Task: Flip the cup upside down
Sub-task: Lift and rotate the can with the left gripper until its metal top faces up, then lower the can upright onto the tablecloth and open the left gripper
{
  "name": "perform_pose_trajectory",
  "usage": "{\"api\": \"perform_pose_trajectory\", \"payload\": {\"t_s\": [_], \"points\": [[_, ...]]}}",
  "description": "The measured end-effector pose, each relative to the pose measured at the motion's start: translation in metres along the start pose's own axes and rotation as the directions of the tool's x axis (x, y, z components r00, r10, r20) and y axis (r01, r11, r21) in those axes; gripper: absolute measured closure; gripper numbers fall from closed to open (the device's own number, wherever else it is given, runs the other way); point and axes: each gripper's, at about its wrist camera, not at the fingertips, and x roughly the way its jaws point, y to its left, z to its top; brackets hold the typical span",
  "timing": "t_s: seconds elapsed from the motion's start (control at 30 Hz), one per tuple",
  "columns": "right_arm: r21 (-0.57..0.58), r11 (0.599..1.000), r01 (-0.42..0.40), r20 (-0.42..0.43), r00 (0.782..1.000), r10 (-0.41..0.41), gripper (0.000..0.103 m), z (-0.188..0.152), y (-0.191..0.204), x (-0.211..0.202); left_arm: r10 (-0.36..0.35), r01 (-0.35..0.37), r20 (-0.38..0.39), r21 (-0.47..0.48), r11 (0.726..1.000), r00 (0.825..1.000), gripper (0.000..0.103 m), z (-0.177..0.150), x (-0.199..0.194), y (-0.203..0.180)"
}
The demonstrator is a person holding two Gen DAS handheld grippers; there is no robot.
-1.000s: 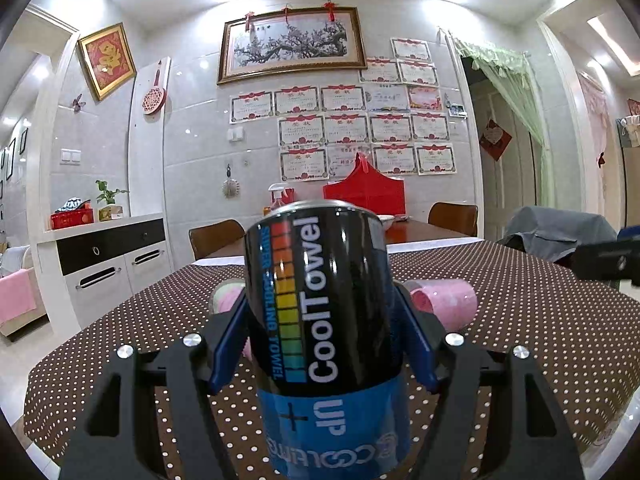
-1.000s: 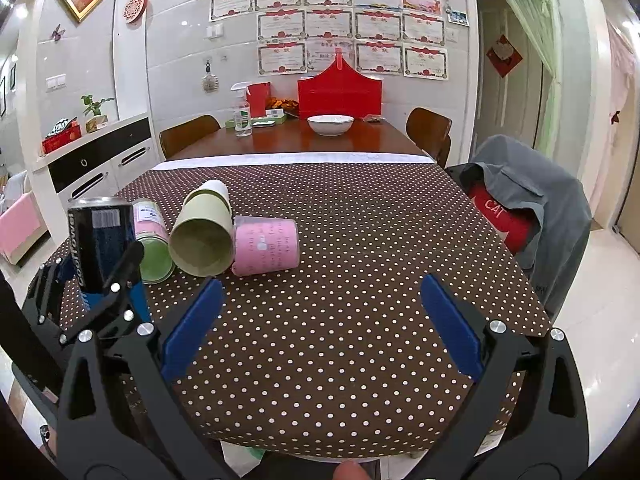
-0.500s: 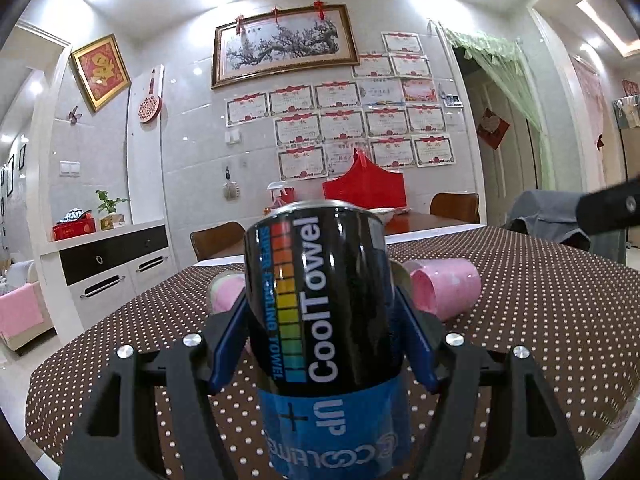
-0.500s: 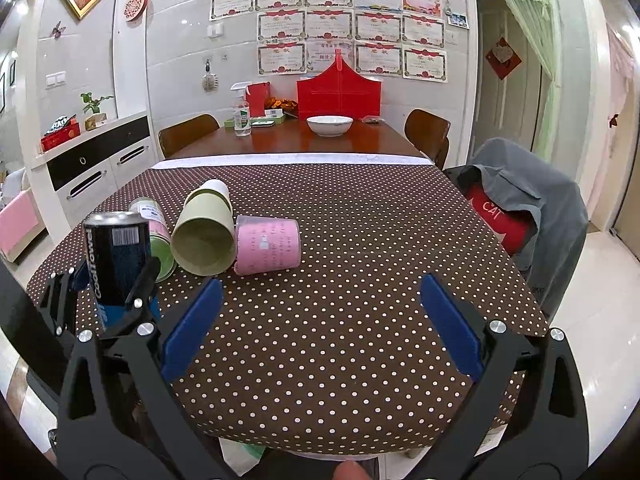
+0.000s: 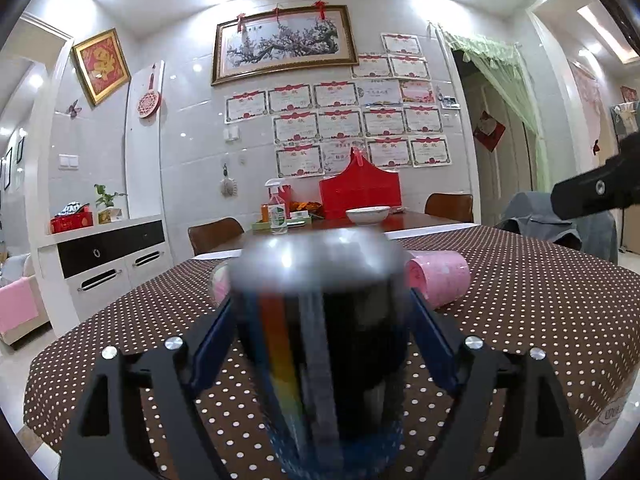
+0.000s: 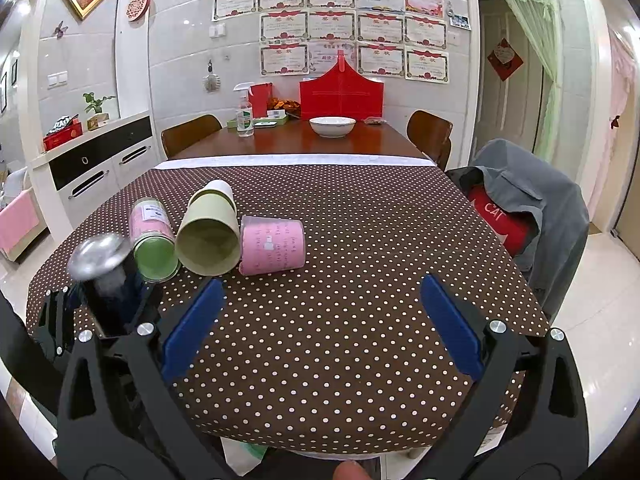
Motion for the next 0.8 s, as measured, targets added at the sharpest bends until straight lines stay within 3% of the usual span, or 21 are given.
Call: {"api": "perform_pose_trajectory", "payload": {"t_s": [0.07, 0.8], "points": [[0.002, 1.000, -0.004, 0.001, 1.000, 0.004, 0.006, 0.001, 0.001, -0.001, -0.001, 0.001, -0.017, -0.003, 1.000, 1.000, 0.008, 0.002, -0.001, 0.000], [0.016, 0.999, -0.028, 0.033, 0.999, 0.027, 0.006, 0.006, 0.008, -0.019, -0.057, 0.056, -0.024, -0.029, 0.998, 0.998, 0.008, 0.018, -0.029, 0.010]]}}
